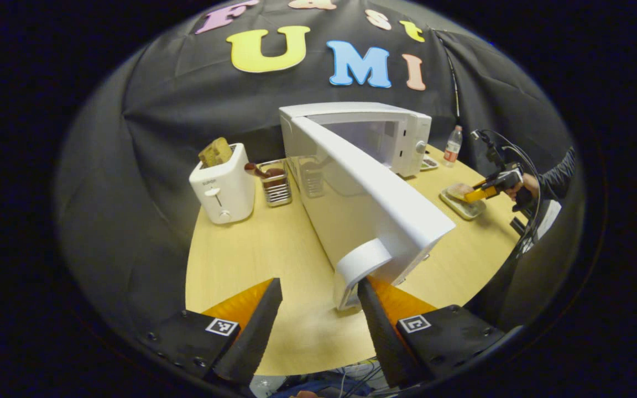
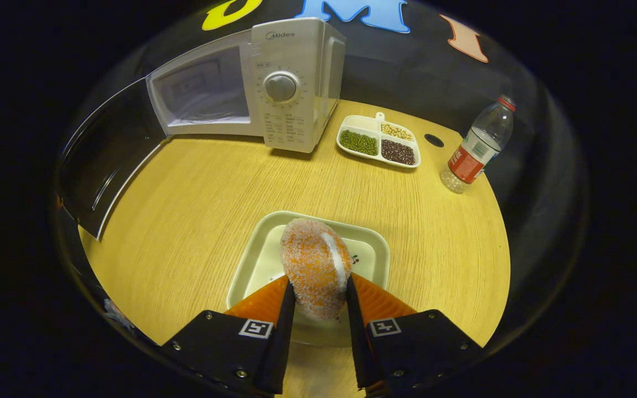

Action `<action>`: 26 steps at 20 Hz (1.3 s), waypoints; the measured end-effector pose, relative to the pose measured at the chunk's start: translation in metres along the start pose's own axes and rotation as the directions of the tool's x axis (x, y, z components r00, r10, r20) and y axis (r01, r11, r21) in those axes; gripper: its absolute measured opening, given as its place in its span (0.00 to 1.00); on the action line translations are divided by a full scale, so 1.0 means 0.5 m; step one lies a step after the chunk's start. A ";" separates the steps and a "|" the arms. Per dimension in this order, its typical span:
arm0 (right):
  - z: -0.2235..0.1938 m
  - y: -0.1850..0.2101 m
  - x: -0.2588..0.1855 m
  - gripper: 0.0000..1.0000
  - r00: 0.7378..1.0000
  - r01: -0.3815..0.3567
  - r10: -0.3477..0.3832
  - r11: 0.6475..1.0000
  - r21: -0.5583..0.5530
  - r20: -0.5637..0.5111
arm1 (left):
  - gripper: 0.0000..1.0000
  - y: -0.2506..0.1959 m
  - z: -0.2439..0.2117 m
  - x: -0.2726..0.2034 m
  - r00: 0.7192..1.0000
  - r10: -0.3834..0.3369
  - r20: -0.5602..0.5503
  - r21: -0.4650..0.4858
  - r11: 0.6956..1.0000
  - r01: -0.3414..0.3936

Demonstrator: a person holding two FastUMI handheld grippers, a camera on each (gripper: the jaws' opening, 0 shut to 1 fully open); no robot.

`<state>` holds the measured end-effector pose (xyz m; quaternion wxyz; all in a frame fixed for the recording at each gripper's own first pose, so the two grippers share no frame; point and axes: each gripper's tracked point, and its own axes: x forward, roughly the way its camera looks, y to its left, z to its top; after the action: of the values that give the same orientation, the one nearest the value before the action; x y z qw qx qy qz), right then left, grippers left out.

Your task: Open the microwave oven with the left hand, put the food in, and close the microwave oven.

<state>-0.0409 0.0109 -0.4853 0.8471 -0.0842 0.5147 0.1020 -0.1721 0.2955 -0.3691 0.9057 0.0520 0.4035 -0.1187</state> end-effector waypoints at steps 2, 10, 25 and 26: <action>0.010 0.003 -0.016 0.48 1.000 -0.005 0.006 1.000 -0.023 0.017 | 0.91 0.004 0.009 -0.036 0.996 0.073 0.053 -0.056 0.996 -0.070; 0.094 0.040 -0.106 0.49 0.987 0.010 0.020 0.983 -0.182 0.162 | 0.99 -0.063 0.099 -0.185 0.913 0.309 0.266 -0.346 0.915 -0.209; 0.346 0.211 -0.205 0.48 0.835 0.251 0.137 0.766 -0.591 0.532 | 0.97 -0.338 0.515 -0.255 0.786 0.227 0.576 -0.154 0.974 -0.168; 0.358 0.227 -0.200 0.48 0.828 0.268 0.150 0.740 -0.617 0.540 | 0.96 -0.335 0.524 -0.267 0.777 0.236 0.584 -0.151 0.972 -0.181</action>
<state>0.0377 0.1562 -0.3190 0.8737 -0.3661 0.1701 0.2714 -0.1131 0.1069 -0.0943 0.9954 0.0170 0.0941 -0.0104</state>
